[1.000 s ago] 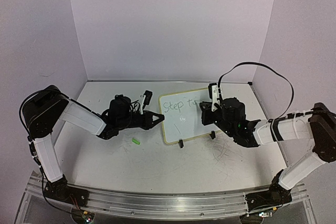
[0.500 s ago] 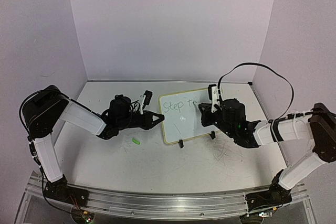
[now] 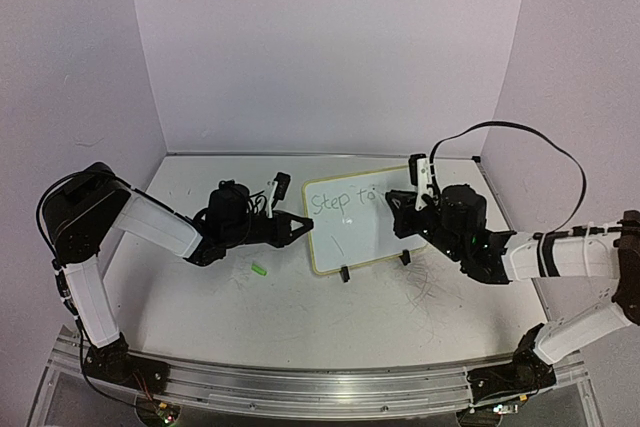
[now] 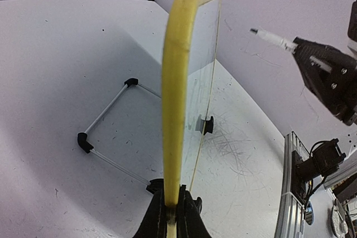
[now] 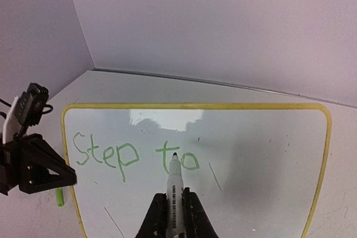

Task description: Write a sentence on the whiteboard

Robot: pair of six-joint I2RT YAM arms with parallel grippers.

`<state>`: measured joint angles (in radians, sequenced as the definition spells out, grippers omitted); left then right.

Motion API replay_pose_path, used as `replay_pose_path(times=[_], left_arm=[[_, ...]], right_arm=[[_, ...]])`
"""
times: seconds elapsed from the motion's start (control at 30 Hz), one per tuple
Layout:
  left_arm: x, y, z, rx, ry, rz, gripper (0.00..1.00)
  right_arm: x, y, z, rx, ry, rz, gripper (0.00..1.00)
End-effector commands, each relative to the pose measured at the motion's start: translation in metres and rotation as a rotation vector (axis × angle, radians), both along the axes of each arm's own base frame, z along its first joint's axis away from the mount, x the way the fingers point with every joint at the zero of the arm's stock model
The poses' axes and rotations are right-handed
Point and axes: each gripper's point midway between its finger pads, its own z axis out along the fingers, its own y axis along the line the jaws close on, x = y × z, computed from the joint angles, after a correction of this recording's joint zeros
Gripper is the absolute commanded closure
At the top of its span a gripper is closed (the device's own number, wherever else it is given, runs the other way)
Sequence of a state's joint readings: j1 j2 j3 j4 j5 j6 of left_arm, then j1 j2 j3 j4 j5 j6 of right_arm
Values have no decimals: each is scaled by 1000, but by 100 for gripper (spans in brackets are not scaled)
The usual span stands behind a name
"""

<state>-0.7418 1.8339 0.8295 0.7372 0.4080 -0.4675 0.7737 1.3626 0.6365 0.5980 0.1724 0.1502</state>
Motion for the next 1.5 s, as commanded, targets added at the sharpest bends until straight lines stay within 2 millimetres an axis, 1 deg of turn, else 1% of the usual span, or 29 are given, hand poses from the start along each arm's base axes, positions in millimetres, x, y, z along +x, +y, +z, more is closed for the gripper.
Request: replay_pose_path(times=[0.0, 0.07, 0.2, 0.3, 0.47, 0.63, 1.2, 1.47], left_arm=[[9, 5, 15, -2, -42, 46, 100], [9, 5, 15, -2, -40, 45, 100], [9, 4, 16, -6, -37, 42, 100], [9, 3, 15, -6, -33, 42, 100], [9, 4, 14, -3, -30, 44, 100], [9, 3, 13, -2, -28, 43, 100], [10, 2, 14, -4, -30, 42, 100], [10, 3, 14, -4, -28, 45, 100]], right_arm=[[10, -17, 21, 37, -51, -23, 100], [13, -20, 21, 34, -51, -24, 100], [16, -15, 27, 21, -68, -11, 100], [18, -15, 19, 2, -59, -14, 100], [15, -15, 3, -14, -35, -5, 100], [13, -14, -2, -14, -22, 4, 100], [9, -6, -1, -4, -17, 57, 100], [8, -11, 2, -4, -26, 41, 100]])
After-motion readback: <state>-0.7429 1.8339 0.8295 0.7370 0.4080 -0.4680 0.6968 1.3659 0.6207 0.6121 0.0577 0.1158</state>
